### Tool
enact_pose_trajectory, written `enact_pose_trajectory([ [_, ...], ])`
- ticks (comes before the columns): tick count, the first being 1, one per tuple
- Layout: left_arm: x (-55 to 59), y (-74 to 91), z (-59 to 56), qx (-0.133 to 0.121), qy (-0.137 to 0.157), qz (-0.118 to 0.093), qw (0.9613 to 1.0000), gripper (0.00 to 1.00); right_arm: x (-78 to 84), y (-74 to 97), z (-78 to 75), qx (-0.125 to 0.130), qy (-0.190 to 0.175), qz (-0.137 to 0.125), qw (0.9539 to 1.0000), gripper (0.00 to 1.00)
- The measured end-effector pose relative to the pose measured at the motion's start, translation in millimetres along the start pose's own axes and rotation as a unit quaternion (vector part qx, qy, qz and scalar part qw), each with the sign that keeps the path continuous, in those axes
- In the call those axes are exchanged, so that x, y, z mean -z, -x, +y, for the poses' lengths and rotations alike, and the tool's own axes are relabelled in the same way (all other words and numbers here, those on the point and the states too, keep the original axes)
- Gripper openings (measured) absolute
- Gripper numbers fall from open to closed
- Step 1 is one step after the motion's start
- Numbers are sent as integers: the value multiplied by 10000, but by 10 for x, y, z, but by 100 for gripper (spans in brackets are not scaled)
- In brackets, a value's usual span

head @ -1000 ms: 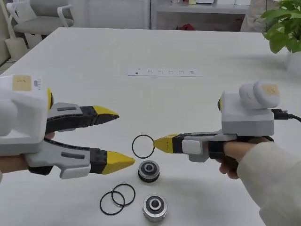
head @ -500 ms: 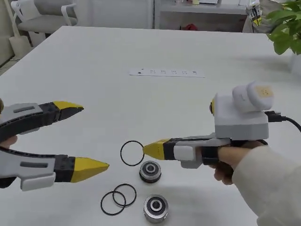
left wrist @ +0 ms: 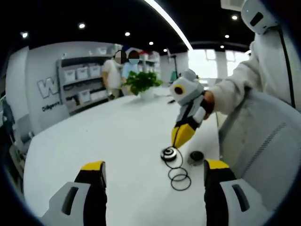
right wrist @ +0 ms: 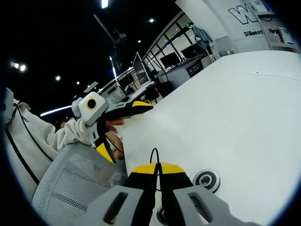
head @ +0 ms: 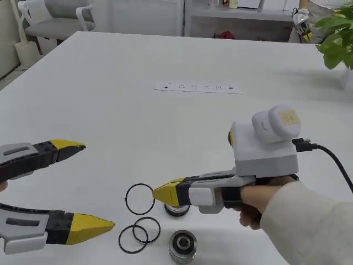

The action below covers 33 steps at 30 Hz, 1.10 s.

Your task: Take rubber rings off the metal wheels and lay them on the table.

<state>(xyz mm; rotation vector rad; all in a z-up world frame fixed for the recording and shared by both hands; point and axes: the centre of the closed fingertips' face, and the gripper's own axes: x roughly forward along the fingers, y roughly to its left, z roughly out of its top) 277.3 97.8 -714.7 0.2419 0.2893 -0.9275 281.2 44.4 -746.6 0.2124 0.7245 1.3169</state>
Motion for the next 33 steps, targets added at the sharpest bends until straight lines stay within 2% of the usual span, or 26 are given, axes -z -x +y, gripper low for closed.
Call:
enact_pose_trajectory([
  [8, 80, -12, -11, 7, 54, 93, 9999, 86, 160, -108, 40, 21, 131, 340, 9993, 0],
  [16, 89, -19, -54, 75, 60, 101, 9999, 85, 351, -216, 25, 127, 251, 717, 9970, 0],
  [19, 92, -17, -60, 81, 77, 98, 9999, 84, 380, -237, 8, 155, 246, 776, 9966, 0],
  [25, 98, -27, -80, 116, 76, 113, 9998, 84, 440, -252, -102, 385, 265, 873, 9951, 0],
  [33, 115, -36, -99, 152, 67, 162, 9997, 83, 444, -244, -194, 577, 323, 884, 9939, 1],
])
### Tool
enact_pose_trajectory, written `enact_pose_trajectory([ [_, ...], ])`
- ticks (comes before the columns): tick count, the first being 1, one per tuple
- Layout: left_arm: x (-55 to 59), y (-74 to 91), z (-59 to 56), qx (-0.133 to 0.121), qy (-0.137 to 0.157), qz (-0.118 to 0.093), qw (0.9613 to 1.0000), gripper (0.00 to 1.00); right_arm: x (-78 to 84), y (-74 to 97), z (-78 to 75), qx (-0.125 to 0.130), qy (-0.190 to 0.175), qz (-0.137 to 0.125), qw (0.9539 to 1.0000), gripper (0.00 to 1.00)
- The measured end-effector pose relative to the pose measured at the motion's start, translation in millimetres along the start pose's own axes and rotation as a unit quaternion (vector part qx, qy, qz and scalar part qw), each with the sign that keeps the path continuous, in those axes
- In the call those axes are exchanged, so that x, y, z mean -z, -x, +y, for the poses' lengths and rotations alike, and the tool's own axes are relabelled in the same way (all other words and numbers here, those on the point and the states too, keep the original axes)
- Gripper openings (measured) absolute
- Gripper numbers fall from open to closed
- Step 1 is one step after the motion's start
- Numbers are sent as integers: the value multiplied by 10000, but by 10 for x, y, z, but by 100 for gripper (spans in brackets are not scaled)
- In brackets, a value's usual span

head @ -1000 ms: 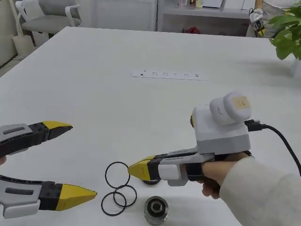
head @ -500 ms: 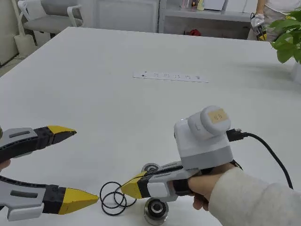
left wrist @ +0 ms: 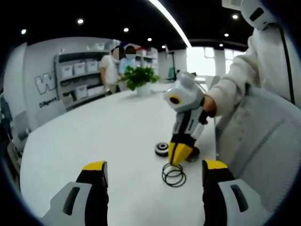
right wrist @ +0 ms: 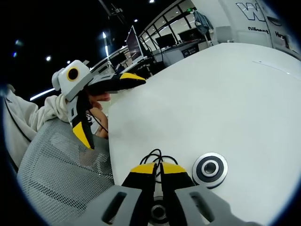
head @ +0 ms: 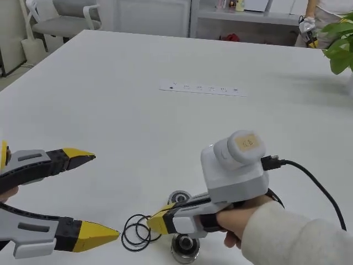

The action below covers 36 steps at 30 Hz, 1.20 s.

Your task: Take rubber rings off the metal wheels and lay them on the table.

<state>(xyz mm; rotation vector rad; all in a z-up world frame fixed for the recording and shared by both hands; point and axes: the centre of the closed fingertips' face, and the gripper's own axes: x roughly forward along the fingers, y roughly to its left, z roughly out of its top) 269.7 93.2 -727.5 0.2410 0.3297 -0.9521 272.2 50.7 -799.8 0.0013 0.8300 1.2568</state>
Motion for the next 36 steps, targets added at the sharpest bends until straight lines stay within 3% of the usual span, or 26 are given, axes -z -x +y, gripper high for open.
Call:
enact_pose_trajectory([
  [9, -4, 8, 4, -29, -31, 18, 10000, 83, -51, 99, -68, 45, -19, -102, 9999, 3],
  [19, -13, -1, -12, 4, -33, 17, 10000, 83, -302, 342, -191, 226, 25, -595, 9980, 2],
  [30, -38, -1, -13, 10, -15, -28, 10000, 82, -444, 577, -361, 475, 3, -968, 9942, 3],
  [36, -61, 7, -12, 10, -23, -64, 10000, 82, -436, 668, -454, 621, 11, -1045, 9926, 3],
])
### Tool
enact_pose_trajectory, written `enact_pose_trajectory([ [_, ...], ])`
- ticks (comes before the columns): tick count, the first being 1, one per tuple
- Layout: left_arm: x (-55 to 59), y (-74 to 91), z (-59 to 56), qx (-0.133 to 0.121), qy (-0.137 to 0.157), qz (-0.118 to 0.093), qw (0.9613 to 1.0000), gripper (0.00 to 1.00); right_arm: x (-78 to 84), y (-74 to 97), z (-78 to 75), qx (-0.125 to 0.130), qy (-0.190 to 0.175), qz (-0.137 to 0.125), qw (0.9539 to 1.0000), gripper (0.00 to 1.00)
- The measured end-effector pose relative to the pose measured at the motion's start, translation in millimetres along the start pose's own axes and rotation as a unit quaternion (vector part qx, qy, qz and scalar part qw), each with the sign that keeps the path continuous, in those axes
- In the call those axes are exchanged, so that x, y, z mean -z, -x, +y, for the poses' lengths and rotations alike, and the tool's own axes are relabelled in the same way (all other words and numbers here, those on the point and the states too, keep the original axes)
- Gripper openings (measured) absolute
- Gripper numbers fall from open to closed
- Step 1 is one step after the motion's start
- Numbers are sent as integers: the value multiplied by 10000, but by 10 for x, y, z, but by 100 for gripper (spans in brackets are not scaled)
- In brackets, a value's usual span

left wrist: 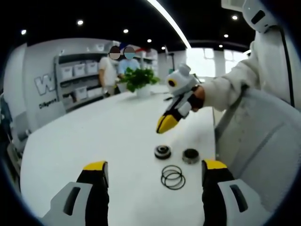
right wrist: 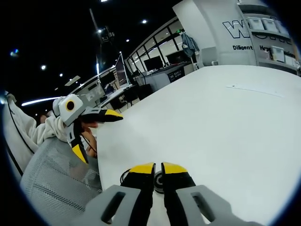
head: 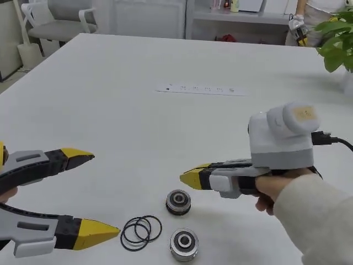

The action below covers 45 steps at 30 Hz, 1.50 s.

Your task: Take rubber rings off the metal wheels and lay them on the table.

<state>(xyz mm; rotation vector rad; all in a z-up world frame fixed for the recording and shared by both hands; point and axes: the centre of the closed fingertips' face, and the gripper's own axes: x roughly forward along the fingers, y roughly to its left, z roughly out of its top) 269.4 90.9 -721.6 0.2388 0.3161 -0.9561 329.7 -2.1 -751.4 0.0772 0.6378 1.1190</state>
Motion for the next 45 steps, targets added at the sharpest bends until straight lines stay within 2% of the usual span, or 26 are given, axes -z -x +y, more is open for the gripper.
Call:
enact_pose_trajectory([
  [5, -69, 8, 7, 7, -5, -74, 10000, 82, 19, 45, -88, 77, 108, -2, 9999, 3],
  [9, -129, 20, -32, 88, -67, -15, 9999, 83, 45, 61, -130, 93, 154, 19, 9998, 5],
  [13, -355, 55, -74, 189, -118, -224, 9995, 83, 86, 61, -133, 26, 264, 68, 9996, 6],
  [17, -530, 70, -88, 225, -243, -295, 9990, 82, 101, 58, -88, -127, 559, 51, 9983, 8],
  [18, -548, 66, -84, 233, -258, -261, 9991, 80, 107, 56, -75, -173, 614, 53, 9979, 9],
  [19, -514, 72, -70, 235, -279, -30, 9993, 78, 119, 54, -51, -247, 685, 46, 9973, 9],
  [20, -529, 69, -76, 263, -349, 11, 9990, 75, 122, 50, -38, -288, 714, 32, 9970, 10],
  [22, -606, 63, -96, 311, -497, -24, 9983, 74, 148, 40, -36, -328, 736, 78, 9967, 11],
  [25, -713, 49, -93, 344, -529, -128, 9979, 76, 186, 29, -39, -342, 830, 142, 9959, 15],
  [30, -829, -5, -63, 386, -667, -141, 9969, 75, 245, 25, -47, -387, 925, 238, 9947, 17],
  [39, -1133, -180, -21, 546, -958, -300, 9934, 75, 395, -17, -82, -380, 969, 462, 9935, 23],
  [41, -1154, -229, -35, 638, -978, -310, 9927, 74, 444, -41, -52, -436, 996, 550, 9926, 24],
  [45, -1134, -387, -58, 814, -1093, -198, 9905, 72, 515, -75, -27, -483, 1102, 676, 9904, 24],
])
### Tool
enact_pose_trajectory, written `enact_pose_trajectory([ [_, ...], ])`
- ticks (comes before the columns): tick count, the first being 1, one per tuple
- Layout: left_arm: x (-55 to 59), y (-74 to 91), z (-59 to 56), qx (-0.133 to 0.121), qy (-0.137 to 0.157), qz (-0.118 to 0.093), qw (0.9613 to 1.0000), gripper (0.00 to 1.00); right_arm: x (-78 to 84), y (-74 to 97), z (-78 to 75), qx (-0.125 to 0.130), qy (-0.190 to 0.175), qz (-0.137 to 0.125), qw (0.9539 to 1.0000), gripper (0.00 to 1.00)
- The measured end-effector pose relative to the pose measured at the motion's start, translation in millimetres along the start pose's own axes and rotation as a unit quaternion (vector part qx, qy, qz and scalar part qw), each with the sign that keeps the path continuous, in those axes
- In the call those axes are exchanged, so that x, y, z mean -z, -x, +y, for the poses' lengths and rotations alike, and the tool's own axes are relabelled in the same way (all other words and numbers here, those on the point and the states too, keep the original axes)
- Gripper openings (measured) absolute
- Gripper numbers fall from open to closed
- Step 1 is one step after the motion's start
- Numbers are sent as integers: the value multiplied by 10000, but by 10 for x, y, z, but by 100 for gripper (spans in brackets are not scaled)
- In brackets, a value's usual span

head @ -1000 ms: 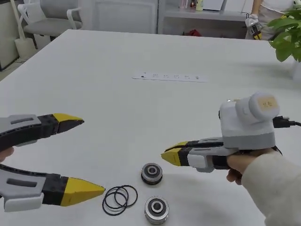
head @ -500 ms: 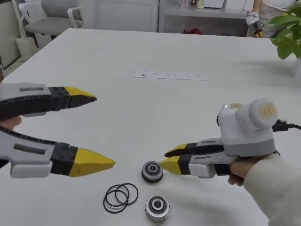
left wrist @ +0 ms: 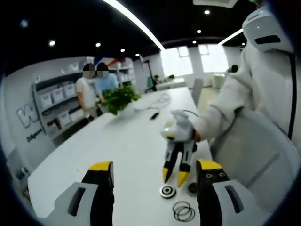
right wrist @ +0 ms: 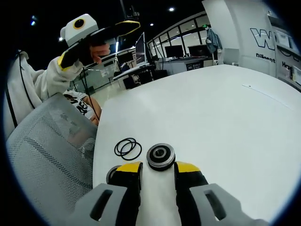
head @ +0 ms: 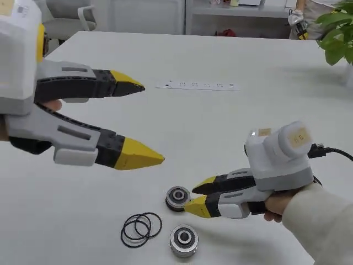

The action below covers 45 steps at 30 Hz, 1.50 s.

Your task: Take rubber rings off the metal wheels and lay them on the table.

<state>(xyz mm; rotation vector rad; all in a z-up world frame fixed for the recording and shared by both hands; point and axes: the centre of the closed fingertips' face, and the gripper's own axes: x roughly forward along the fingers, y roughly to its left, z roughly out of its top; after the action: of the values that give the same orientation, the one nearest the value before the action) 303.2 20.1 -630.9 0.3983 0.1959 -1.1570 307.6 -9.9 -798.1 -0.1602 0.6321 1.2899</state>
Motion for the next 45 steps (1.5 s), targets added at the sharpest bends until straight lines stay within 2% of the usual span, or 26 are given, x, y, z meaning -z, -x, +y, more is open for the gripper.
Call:
enact_pose_trajectory([
  [2, 20, -81, 0, 64, 21, -12, 10000, 71, 19, -5, -11, 30, 62, 41, 10000, 26],
  [7, 175, -320, -44, 147, 130, 22, 9998, 68, 37, -4, -49, 115, 63, 54, 9999, 29],
  [11, 347, -492, -169, 332, 122, 74, 9993, 58, 24, -7, -56, 128, 53, 7, 9999, 28],
  [15, 505, -605, -251, 395, 267, 131, 9988, 56, 38, -20, -50, 104, 21, 8, 9999, 27],
  [18, 630, -628, -270, 376, 245, 280, 9986, 51, 49, -30, -43, 95, 38, 33, 9999, 27],
  [22, 746, -666, -250, 269, 356, 389, 9982, 47, 62, -48, -31, 68, 30, 38, 10000, 28],
  [24, 862, -690, -192, 60, 49, 592, 9982, 44, 76, -61, -24, 57, 55, 72, 9999, 28],
  [30, 1034, -797, -283, 149, 227, 696, 9972, 32, 71, -76, -16, 82, 123, 65, 9999, 28],
  [32, 1097, -828, -342, 267, 235, 794, 9962, 31, 68, -76, -17, 77, 133, 60, 9999, 28],
  [38, 1195, -874, -375, 331, 316, 863, 9952, 27, 74, -72, -28, 95, 166, 66, 9998, 25],
  [42, 1336, -898, -345, 268, 284, 1101, 9932, 20, 79, -72, -28, 95, 168, 78, 9998, 25],
  [43, 1344, -903, -342, 265, 307, 1098, 9931, 20, 80, -72, -29, 100, 182, 87, 9997, 24],
  [44, 1310, -908, -345, 271, 439, 988, 9938, 20, 81, -71, -29, 105, 208, 95, 9997, 24],
  [45, 1316, -901, -340, 262, 471, 1002, 9935, 19, 81, -70, -30, 108, 216, 97, 9997, 23],
])
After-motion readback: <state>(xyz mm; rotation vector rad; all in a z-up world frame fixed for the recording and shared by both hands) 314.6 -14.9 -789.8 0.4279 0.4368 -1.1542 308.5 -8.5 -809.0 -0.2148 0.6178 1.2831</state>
